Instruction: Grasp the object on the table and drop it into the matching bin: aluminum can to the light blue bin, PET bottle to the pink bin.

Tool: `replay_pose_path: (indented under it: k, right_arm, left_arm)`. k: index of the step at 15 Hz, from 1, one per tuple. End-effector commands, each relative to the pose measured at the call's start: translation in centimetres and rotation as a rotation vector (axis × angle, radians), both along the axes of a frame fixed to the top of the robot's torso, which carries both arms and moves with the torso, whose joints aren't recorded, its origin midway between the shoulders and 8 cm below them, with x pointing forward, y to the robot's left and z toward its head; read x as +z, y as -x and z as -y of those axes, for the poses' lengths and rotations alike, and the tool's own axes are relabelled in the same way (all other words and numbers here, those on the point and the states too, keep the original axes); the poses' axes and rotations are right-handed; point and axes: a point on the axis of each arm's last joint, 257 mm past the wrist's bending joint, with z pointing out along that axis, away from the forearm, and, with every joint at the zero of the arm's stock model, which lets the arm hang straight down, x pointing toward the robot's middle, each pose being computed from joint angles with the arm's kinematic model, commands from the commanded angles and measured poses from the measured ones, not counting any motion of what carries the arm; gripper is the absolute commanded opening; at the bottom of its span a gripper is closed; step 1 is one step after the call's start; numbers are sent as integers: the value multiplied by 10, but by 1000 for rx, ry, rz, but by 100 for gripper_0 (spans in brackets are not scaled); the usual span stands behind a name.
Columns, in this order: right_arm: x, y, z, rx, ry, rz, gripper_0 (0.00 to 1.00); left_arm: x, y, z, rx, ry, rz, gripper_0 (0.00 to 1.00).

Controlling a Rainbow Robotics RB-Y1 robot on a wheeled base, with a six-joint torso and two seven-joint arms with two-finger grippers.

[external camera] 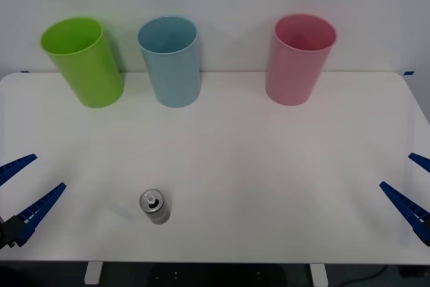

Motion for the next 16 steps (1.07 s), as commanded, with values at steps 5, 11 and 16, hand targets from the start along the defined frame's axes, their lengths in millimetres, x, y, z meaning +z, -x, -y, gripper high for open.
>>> replay_pose_path:
  k: [5, 11, 16]
  right_arm:
    - [0, 0, 0, 0, 0, 0, 100]
    - [0, 0, 0, 0, 0, 0, 100]
    - [0, 0, 0, 0, 0, 0, 100]
  left_arm:
    - [-4, 0, 1, -7, 11, -12, 100]
    - [-19, 24, -9, -26, -51, -61, 100]
    - [-48, 41, -12, -23, -167, -84, 100]
